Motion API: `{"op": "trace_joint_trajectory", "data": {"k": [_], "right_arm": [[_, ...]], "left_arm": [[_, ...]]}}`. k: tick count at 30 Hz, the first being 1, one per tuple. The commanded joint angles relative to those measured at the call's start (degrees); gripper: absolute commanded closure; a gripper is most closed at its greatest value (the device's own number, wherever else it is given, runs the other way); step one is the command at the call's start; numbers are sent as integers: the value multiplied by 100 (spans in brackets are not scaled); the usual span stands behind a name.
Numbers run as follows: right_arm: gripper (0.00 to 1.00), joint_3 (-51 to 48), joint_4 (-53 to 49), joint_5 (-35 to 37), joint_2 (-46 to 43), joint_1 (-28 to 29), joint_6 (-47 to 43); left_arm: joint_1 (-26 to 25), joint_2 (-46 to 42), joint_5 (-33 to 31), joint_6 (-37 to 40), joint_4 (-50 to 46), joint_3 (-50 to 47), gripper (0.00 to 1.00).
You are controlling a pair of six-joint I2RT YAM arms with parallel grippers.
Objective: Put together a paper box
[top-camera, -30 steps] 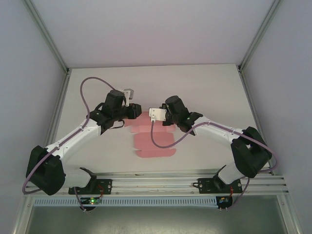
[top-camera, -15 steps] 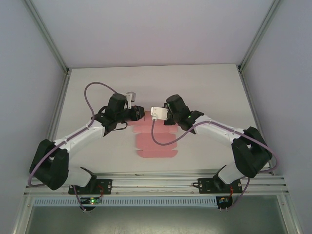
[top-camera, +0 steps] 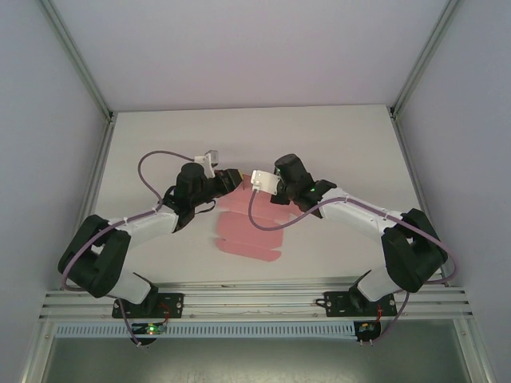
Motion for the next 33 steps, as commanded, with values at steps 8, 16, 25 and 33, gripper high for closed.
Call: {"op": "trace_joint_trajectory", "data": {"k": [8, 16, 25, 33], "right_arm": [[100, 6, 1116, -649, -270, 153, 1034], [100, -60, 1227, -722, -410, 130, 1341], [100, -158, 1100, -567, -495, -29, 1356], [100, -451, 934, -647, -801, -240, 1029]], "left_arm": [[-353, 574, 0, -1269, 2730, -171, 78], [-362, 1503, 156, -2021, 4433, -72, 78], [-357, 571, -171, -1016, 2378, -236, 63], [-350, -1343, -1653, 952, -2900, 187, 16]]}}
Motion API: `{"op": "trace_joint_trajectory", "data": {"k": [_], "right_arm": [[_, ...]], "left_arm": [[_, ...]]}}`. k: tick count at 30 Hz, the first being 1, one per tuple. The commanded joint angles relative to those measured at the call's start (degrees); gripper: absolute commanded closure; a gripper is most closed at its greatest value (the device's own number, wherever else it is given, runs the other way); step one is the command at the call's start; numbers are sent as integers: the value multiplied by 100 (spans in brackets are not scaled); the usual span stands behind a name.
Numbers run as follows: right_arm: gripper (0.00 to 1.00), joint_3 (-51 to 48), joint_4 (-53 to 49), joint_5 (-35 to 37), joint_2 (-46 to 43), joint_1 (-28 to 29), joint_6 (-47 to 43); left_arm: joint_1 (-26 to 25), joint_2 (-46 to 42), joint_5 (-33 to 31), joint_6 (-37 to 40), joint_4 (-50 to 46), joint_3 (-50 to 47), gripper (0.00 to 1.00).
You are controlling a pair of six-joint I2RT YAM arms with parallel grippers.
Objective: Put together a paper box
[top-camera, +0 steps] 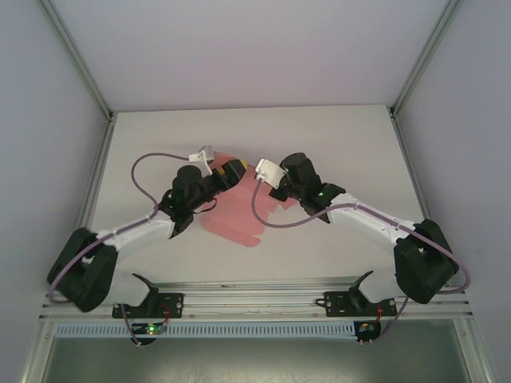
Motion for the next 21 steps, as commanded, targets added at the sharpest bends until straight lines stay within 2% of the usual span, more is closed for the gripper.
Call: {"op": "trace_joint_trajectory", "data": {"k": [1, 2, 7, 10, 14, 17, 21], "right_arm": [[100, -132, 228, -357, -224, -138, -153], [100, -147, 237, -367, -235, -155, -140], [100, -191, 169, -415, -286, -230, -181], [100, -220, 135, -657, -329, -320, -187], [100, -254, 150, -945, -374, -421, -112], [100, -286, 155, -1101, -396, -457, -108], [100, -307, 143, -1212, -435, -470, -109]], "left_arm": [[-44, -734, -863, 1254, -2690, 144, 9], [-53, -964, -1032, 1322, -2930, 106, 1], [-21, -1894, -2125, 1700, -4307, 63, 0], [131, -2063, -2528, 1862, -4948, 67, 0], [620, -1788, -2640, 1819, -5429, 139, 0], [959, -1443, -2425, 1722, -5230, 102, 0], [1042, -1062, -2296, 1767, -4884, 164, 0]]}}
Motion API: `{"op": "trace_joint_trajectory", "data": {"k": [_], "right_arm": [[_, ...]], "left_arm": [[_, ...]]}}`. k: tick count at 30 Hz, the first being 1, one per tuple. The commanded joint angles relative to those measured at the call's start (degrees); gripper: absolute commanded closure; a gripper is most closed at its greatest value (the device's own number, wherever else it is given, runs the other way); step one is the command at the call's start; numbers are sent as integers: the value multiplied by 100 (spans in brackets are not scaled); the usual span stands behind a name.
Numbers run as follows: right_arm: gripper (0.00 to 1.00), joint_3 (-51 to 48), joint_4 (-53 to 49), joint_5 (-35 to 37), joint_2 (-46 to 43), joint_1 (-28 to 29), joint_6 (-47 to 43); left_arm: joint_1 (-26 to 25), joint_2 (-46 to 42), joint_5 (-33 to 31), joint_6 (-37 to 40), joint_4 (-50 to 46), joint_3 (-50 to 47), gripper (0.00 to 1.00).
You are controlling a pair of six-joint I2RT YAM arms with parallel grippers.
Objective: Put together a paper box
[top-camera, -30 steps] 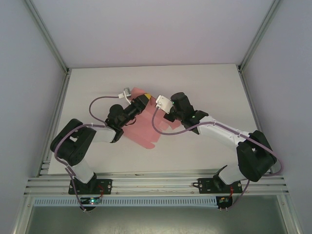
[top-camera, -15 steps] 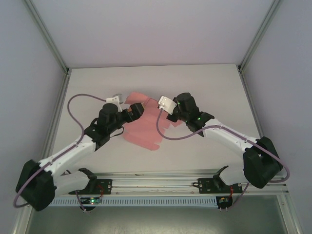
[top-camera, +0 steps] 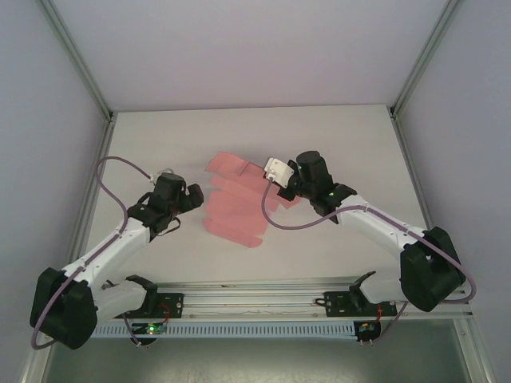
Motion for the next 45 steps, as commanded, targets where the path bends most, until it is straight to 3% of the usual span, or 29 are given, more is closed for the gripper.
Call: {"op": "trace_joint_trajectory", "data": {"k": [1, 11, 39, 45], "right_arm": [[100, -81, 65, -309, -136, -41, 18], [100, -91, 13, -457, -154, -58, 16], [100, -45, -73, -752, -13, -50, 71], [100, -16, -87, -760, -22, -60, 146]], "left_arm": [[57, 178, -7, 115, 120, 158, 0], [54, 400, -743, 42, 526, 226, 0], [-133, 963, 1650, 1152, 2567, -62, 0], [-428, 1228, 1432, 1255, 2555, 15, 0]]}}
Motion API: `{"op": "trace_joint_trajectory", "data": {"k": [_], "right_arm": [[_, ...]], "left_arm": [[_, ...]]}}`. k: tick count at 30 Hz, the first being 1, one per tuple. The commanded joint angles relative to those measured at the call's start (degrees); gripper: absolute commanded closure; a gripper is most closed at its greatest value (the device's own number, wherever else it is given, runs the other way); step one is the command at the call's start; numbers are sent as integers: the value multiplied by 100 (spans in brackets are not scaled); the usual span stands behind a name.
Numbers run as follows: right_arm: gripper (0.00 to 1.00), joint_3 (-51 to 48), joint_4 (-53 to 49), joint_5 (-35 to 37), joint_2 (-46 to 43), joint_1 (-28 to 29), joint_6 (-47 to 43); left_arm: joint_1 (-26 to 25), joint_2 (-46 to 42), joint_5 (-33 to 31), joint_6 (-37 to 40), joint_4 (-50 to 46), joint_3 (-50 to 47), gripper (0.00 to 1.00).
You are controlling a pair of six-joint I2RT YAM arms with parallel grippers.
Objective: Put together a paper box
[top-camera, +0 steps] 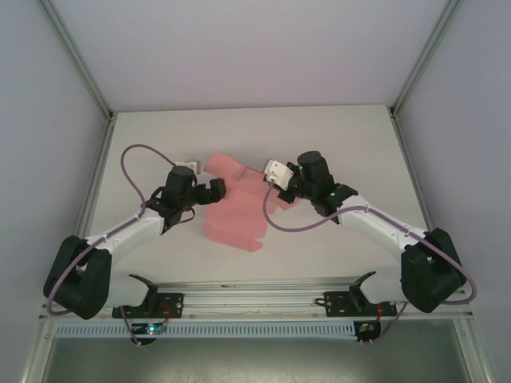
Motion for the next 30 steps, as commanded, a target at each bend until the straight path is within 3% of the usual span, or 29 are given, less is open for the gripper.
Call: {"op": "trace_joint_trajectory", "data": {"k": [1, 5, 15, 17, 22, 30], "right_arm": [[100, 9, 47, -251, 10, -17, 144], [100, 45, 37, -311, 26, -15, 222], [100, 168, -45, -324, 152, -9, 422], [100, 177, -65, -288, 153, -11, 420], [100, 168, -71, -212, 143, -10, 405], [100, 142, -47, 294, 221, -13, 195]], "left_arm": [[-235, 84, -85, 230, 255, 21, 0], [-507, 130, -843, 199, 338, -145, 0], [-1699, 612, -4297, -434, 626, -285, 0], [-1937, 753, -4753, -468, 604, -176, 0], [-2175, 1100, -5006, -517, 341, 189, 0], [-2193, 683, -4247, -592, 336, 25, 0]]}}
